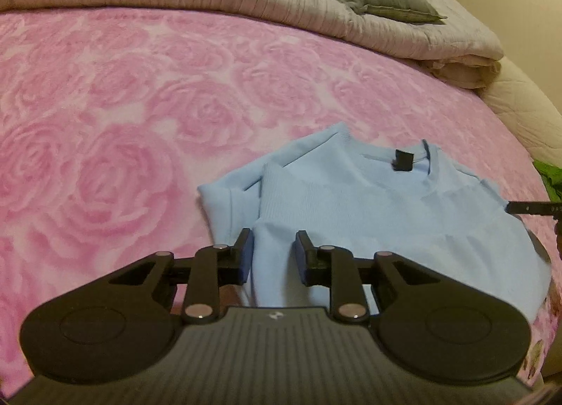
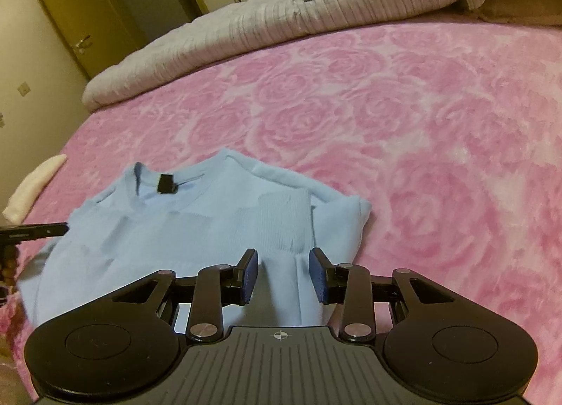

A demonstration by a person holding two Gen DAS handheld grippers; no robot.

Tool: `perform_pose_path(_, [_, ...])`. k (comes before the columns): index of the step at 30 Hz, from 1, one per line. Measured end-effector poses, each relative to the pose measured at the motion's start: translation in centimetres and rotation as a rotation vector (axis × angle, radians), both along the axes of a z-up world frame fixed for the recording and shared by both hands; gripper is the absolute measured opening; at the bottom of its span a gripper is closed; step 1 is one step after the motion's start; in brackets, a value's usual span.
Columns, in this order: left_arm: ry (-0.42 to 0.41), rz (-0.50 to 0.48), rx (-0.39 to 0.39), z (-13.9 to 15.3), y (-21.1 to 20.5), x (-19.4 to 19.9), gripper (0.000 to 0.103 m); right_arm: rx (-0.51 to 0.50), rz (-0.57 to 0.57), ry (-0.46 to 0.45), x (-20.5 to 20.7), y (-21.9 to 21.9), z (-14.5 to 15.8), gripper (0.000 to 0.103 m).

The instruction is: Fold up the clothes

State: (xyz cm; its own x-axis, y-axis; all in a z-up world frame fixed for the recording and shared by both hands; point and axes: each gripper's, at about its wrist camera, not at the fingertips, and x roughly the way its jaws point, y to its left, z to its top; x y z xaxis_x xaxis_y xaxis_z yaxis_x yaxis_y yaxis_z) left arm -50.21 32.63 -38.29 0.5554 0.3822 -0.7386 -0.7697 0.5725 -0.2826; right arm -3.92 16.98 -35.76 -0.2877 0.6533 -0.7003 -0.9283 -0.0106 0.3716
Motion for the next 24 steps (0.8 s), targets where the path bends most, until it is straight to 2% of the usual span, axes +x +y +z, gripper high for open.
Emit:
perform_pose_path(3, [0.004, -0.024, -0.001, 0.0, -0.1, 0.3, 0.020, -0.002, -0.022, 0.028, 0.5, -0.2, -0.4, 0.036])
perform_pose_path(5, [0.020, -0.038, 0.015, 0.1, -0.4, 0.6, 0.008, 0.003, -0.008, 0.004, 0.1, -0.3, -0.3, 0.037])
perform_pose_path(7, [0.029, -0.043, 0.035, 0.2, -0.6, 0.7, 0.005, 0.009, 0.009, -0.027, -0.4, -0.3, -0.2, 0.036])
perform_pose_path(9, [0.014, -0.034, 0.040, 0.2, -0.7, 0.4, 0.005, 0.015, 0.026, -0.058, -0.9, -0.3, 0.0, 0.032])
perform_pose_path(11, [-0.002, -0.035, 0.047, 0.2, -0.8, 0.2, 0.005, 0.016, 0.022, -0.058, -0.8, -0.3, -0.1, 0.023])
perform_pose_path(15, [-0.011, -0.012, -0.008, -0.6, -0.2, 0.2, 0.010, 0.019, 0.008, -0.050, -0.5, -0.4, -0.4, 0.025])
perform_pose_path(17, [-0.024, -0.001, -0.027, -0.8, 0.1, 0.1, 0.010, 0.004, 0.000, -0.025, -0.2, -0.1, -0.8, 0.032])
perform_pose_path(20, [-0.021, 0.000, -0.016, -0.6, 0.0, -0.1, 0.006, 0.009, -0.003, -0.011, -0.1, -0.1, -0.9, 0.033])
perform_pose_path(21, [-0.020, -0.002, -0.004, -0.5, -0.2, -0.1, 0.005, 0.012, 0.001, -0.017, -0.2, -0.2, -0.8, 0.028])
perform_pose_path(22, [-0.020, -0.003, 0.009, -0.3, -0.4, -0.1, 0.005, 0.025, 0.006, -0.036, -0.5, -0.3, -0.5, 0.015])
perform_pose_path(23, [-0.021, 0.000, 0.023, -0.1, -0.5, -0.2, 0.004, 0.041, 0.010, -0.059, -0.8, -0.5, -0.2, 0.008])
perform_pose_path(24, [-0.026, 0.006, 0.045, 0.2, -0.7, -0.2, 0.004, 0.056, 0.015, -0.082, -1.2, -0.6, 0.2, 0.007])
